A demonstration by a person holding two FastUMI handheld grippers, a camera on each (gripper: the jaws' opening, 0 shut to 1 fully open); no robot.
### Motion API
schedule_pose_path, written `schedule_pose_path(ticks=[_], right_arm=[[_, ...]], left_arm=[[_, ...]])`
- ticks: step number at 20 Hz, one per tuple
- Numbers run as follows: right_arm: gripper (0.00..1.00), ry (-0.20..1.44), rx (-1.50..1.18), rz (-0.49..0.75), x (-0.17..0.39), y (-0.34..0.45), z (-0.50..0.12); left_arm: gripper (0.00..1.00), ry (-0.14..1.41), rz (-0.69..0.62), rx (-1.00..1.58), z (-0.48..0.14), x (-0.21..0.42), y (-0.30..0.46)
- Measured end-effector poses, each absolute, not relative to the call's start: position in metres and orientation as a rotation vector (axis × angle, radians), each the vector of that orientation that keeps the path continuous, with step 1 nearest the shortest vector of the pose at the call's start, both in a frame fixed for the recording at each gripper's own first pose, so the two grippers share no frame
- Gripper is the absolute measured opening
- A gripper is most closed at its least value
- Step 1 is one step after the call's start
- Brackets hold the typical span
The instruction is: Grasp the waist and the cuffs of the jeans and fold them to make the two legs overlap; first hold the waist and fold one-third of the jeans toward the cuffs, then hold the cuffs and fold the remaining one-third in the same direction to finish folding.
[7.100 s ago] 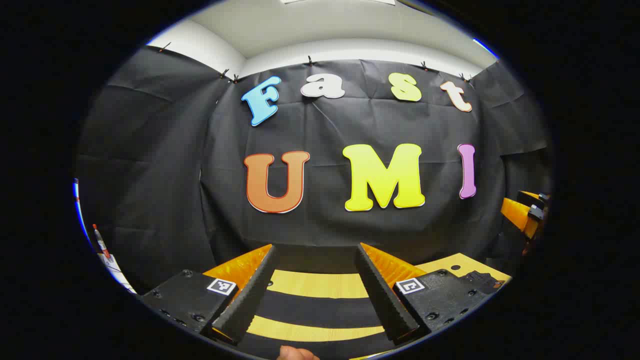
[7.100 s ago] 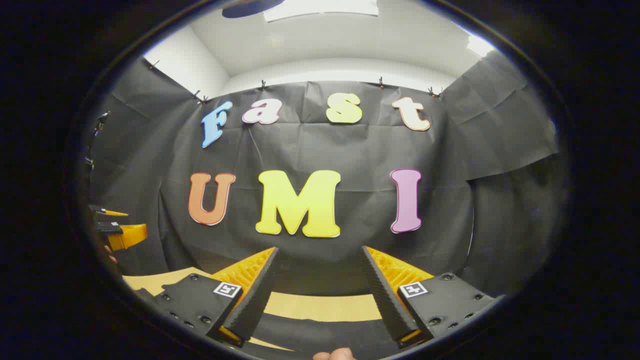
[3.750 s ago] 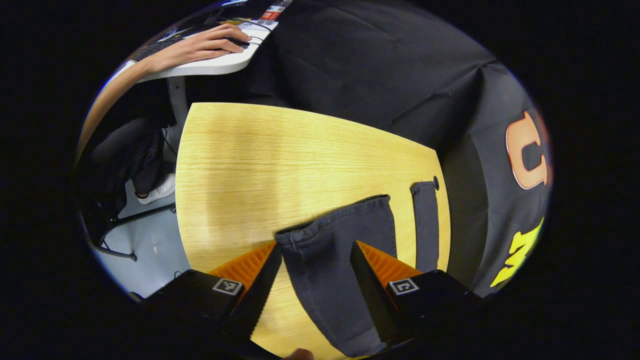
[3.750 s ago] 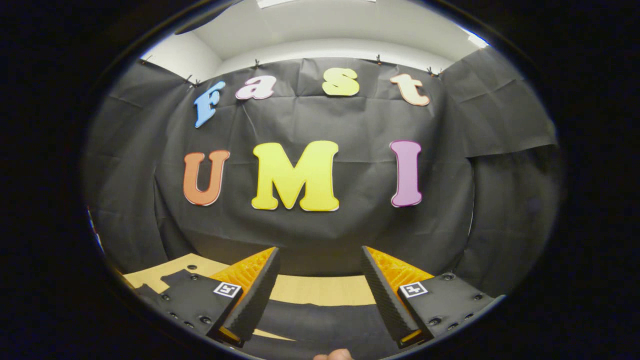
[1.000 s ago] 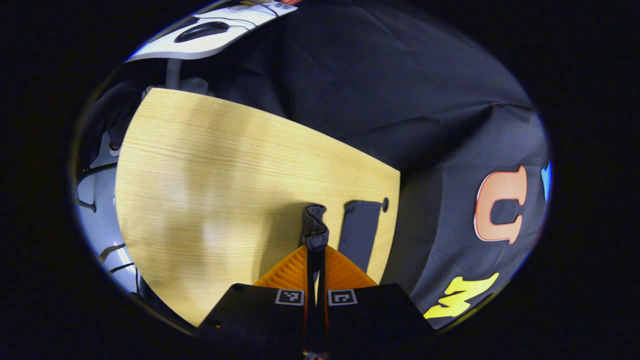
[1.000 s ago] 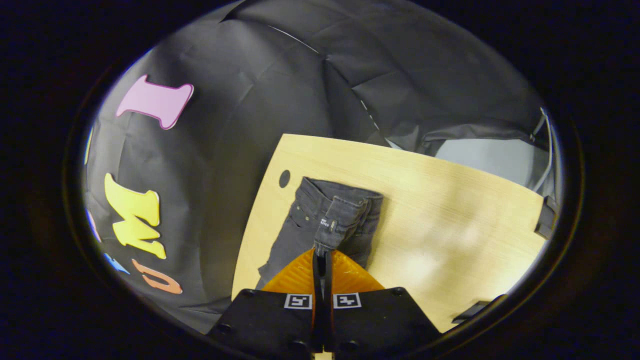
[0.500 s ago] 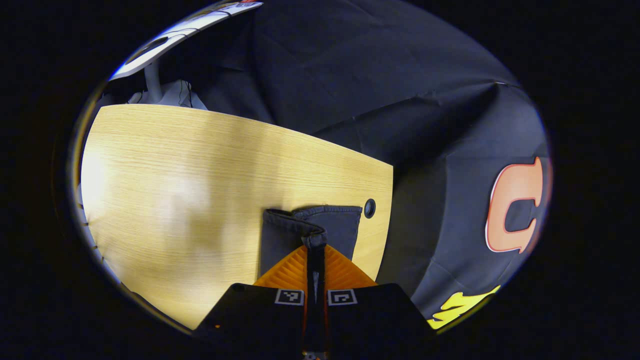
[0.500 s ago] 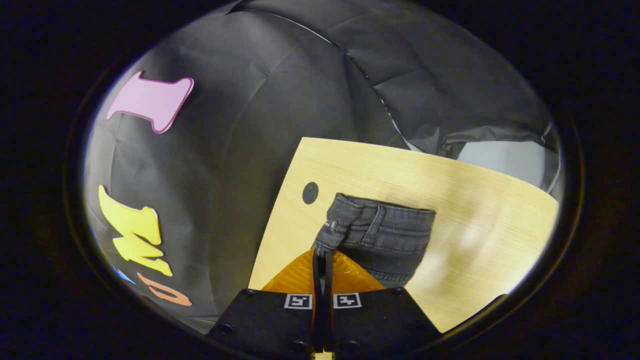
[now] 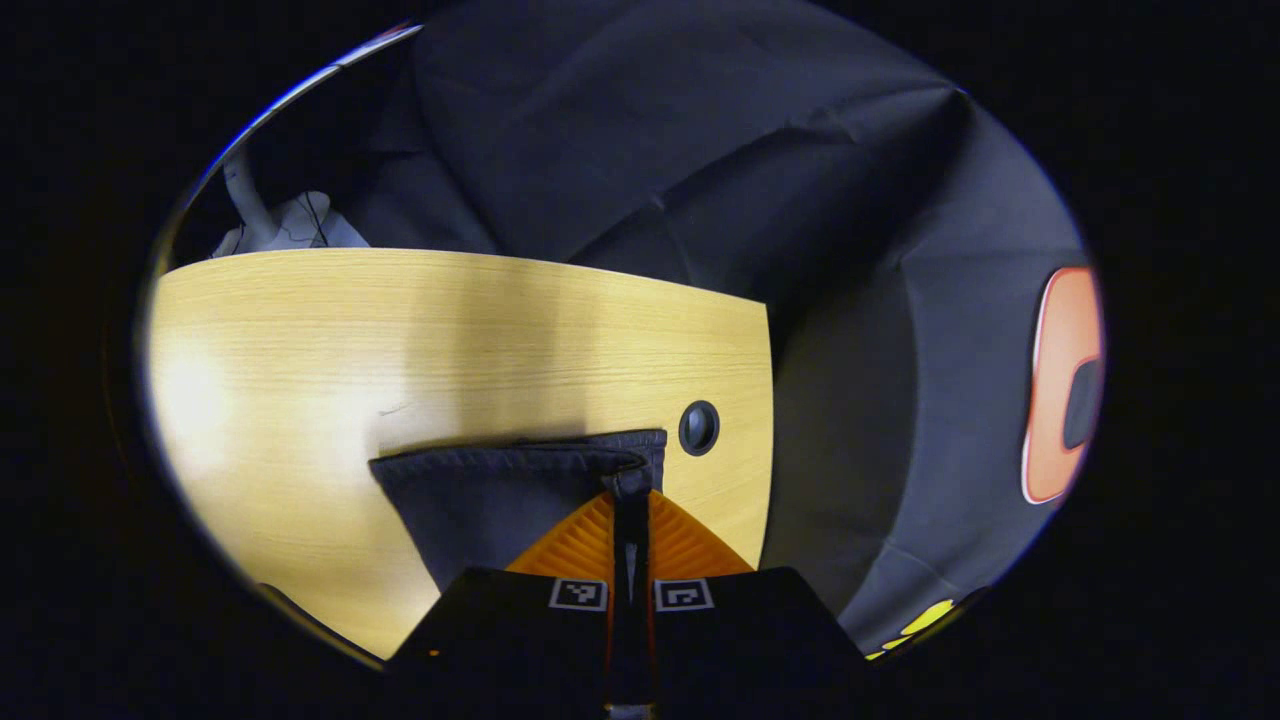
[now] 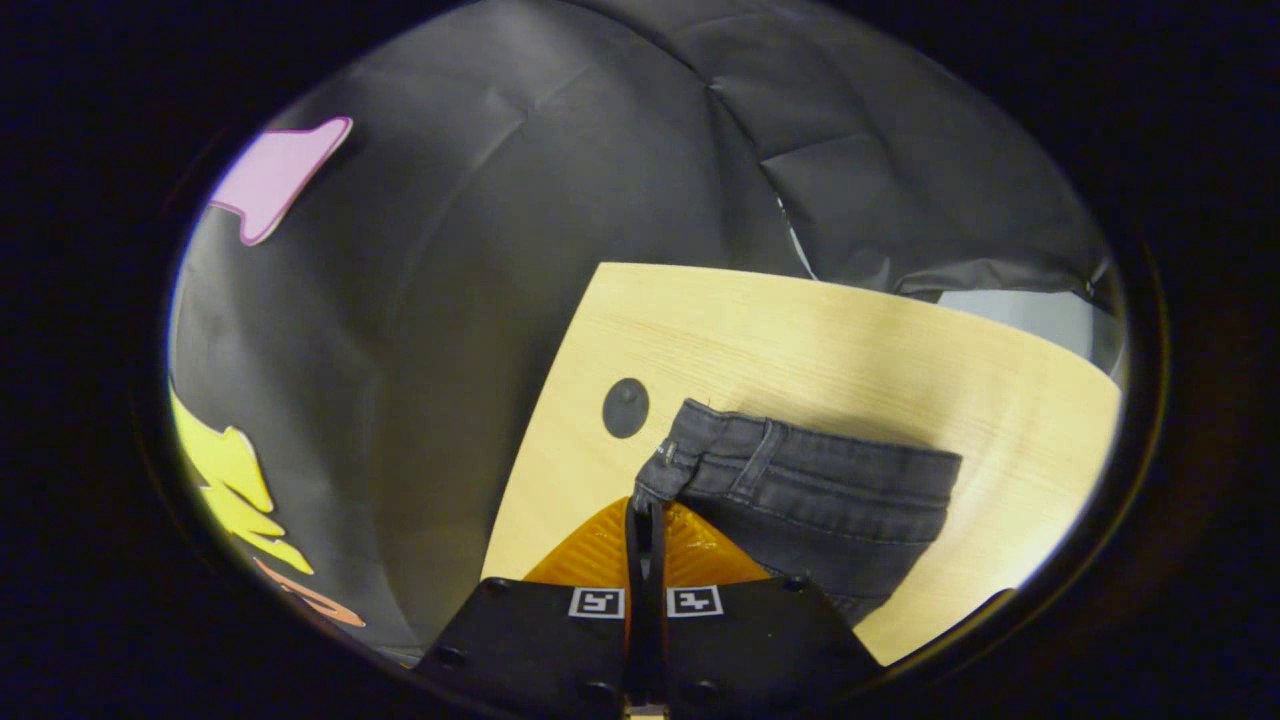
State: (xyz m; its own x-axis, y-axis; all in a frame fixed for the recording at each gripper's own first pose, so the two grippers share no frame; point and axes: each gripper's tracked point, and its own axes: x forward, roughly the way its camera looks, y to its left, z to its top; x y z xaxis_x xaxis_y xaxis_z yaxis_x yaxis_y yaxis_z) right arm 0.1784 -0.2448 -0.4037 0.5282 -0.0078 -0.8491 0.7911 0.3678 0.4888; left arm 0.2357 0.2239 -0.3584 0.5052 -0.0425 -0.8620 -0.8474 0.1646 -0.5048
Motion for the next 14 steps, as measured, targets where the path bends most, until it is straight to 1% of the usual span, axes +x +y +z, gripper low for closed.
schedule_pose_path(ticks=[3,6,7,8,9,12,13,14], right_arm=[[0.01,0.882,1.078,-0.638,0.18,-0.246,-0.411],[0.0,0.904,1.002,-0.631,0.177,-0.246,-0.417],[0.01,0.907,0.991,-0.614,0.18,-0.245,-0.417],[0.06,0.903,0.991,-0.579,0.184,-0.24,-0.413],[0.27,0.893,0.989,-0.539,0.19,-0.233,-0.406],[0.91,0.91,0.843,-0.51,0.186,-0.232,-0.397],[0.98,0.897,0.819,-0.482,0.184,-0.229,-0.386],[0.98,0.88,0.8,-0.461,0.184,-0.226,-0.374]], left_arm=[[0.03,0.909,0.714,-1.268,-0.385,0.247,0.221],[0.03,0.917,0.702,-1.238,-0.396,0.248,0.219],[0.04,0.901,0.686,-1.232,-0.395,0.252,0.22],[0.06,0.877,0.675,-1.211,-0.392,0.257,0.226],[0.3,0.833,0.654,-1.191,-0.385,0.264,0.225],[1.0,0.703,0.56,-1.096,-0.352,0.28,0.235],[0.99,0.669,0.521,-1.068,-0.336,0.282,0.235],[0.99,0.644,0.489,-1.043,-0.321,0.28,0.232]])
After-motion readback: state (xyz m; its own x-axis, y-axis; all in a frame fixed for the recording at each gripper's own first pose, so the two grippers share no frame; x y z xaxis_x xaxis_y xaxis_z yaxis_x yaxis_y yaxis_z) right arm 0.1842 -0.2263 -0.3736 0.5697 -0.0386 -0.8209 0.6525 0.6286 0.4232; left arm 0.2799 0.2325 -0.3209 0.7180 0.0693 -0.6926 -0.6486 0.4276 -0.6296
